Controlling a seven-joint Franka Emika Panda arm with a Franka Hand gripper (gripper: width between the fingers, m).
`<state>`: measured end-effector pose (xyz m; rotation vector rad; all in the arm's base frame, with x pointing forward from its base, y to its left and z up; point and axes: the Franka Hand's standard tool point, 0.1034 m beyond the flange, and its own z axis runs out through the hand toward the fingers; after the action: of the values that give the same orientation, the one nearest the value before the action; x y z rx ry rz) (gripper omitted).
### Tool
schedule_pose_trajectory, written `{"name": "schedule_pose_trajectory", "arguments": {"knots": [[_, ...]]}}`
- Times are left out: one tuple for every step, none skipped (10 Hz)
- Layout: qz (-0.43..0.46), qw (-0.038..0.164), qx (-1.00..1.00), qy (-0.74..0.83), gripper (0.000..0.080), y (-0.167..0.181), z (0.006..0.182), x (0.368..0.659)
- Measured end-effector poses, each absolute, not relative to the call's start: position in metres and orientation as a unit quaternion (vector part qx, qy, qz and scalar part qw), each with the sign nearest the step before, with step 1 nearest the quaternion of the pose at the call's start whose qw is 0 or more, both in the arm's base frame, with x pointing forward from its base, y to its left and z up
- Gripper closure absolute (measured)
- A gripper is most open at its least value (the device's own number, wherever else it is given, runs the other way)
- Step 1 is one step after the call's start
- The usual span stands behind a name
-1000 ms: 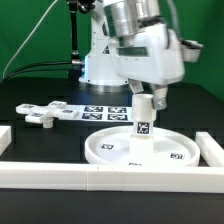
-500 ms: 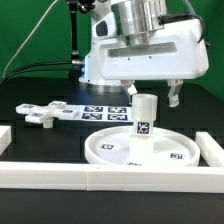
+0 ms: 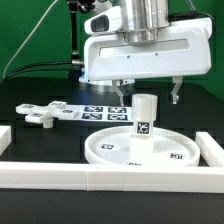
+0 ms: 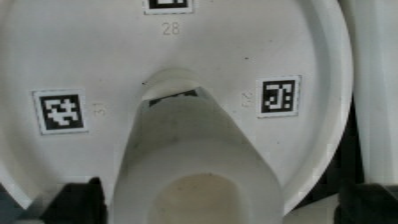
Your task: Assemble round table
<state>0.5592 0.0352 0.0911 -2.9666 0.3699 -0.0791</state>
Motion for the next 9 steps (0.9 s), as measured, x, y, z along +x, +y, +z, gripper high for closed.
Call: {"name": "schedule_pose_trajectory", "arguments": {"knots": [[-0.029, 0.074, -0.993, 0.084, 0.0151, 0.035, 0.0911, 0.5592], [-0.032, 0.073, -0.996, 0.05, 0.0151, 0.0349, 0.091, 0.5592], [-0.033, 0.073, -0.996, 0.032, 0.0151, 0.0348, 0.0909, 0.5592], [-0.035, 0.069, -0.997, -0.021, 0.0151, 0.0354, 0.09, 0.5587], [-0.039, 0.06, -0.994, -0.077, 0.0151, 0.0382, 0.089, 0.5589], [-0.048, 0.052, -0.988, -0.135, 0.0151, 0.04, 0.0885, 0.5609], [-0.054, 0.049, -0.983, -0.169, 0.0151, 0.0408, 0.0867, 0.5609], [-0.054, 0.047, -0.976, -0.204, 0.0151, 0.0408, 0.0861, 0.56], [-0.056, 0.046, -0.97, -0.233, 0.0151, 0.0397, 0.0861, 0.5601]]}}
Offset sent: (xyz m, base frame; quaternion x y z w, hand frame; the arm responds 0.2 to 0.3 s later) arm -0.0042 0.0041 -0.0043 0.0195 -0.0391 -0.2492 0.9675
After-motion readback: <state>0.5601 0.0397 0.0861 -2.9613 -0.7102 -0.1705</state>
